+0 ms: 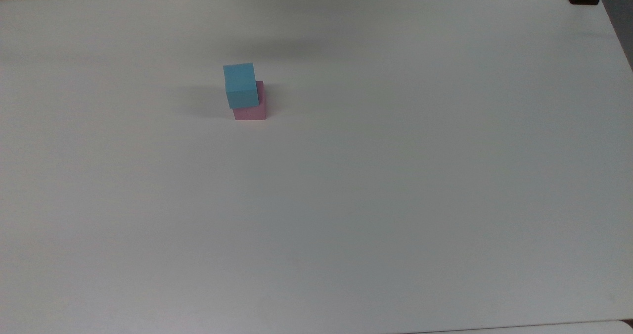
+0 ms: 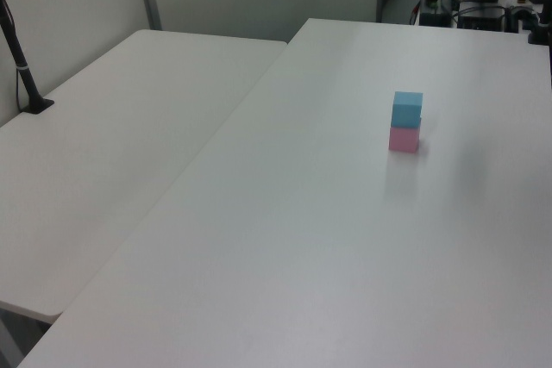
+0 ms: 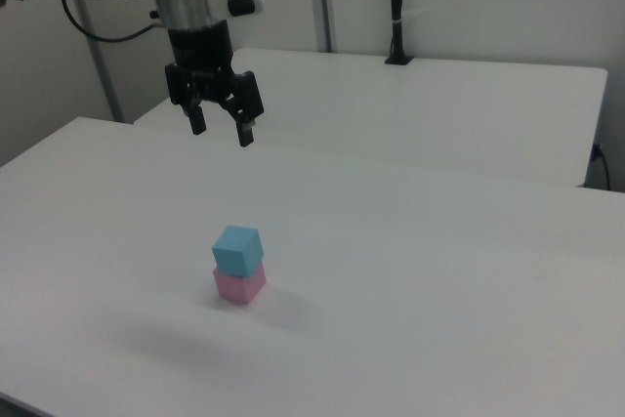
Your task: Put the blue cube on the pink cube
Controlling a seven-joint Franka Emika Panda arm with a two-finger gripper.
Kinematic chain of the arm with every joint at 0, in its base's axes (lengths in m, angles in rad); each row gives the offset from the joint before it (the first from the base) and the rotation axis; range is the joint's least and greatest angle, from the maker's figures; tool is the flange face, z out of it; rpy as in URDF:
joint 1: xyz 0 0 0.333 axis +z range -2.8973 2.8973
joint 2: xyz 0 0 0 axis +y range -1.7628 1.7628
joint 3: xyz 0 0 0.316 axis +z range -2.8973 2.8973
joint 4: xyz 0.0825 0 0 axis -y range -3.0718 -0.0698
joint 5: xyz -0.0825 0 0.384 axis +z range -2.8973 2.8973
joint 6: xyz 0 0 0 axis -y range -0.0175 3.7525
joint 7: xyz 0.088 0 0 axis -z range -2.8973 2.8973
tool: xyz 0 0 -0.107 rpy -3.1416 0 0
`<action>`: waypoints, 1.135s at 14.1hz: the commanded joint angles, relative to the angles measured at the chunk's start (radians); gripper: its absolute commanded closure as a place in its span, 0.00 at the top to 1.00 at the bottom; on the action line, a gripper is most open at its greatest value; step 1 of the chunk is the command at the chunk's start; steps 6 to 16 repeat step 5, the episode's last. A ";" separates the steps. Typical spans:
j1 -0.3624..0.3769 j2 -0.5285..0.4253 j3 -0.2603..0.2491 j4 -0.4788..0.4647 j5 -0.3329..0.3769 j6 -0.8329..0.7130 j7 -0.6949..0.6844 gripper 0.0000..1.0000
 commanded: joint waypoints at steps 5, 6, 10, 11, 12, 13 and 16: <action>0.028 -0.003 -0.035 -0.018 0.016 0.029 -0.053 1.00; 0.028 -0.003 -0.035 -0.018 0.016 0.029 -0.053 1.00; 0.028 -0.003 -0.035 -0.018 0.016 0.029 -0.053 1.00; 0.028 -0.003 -0.035 -0.018 0.016 0.029 -0.053 1.00; 0.028 -0.003 -0.035 -0.018 0.016 0.029 -0.053 1.00; 0.028 -0.003 -0.035 -0.018 0.016 0.029 -0.053 1.00; 0.028 -0.003 -0.035 -0.018 0.016 0.029 -0.053 1.00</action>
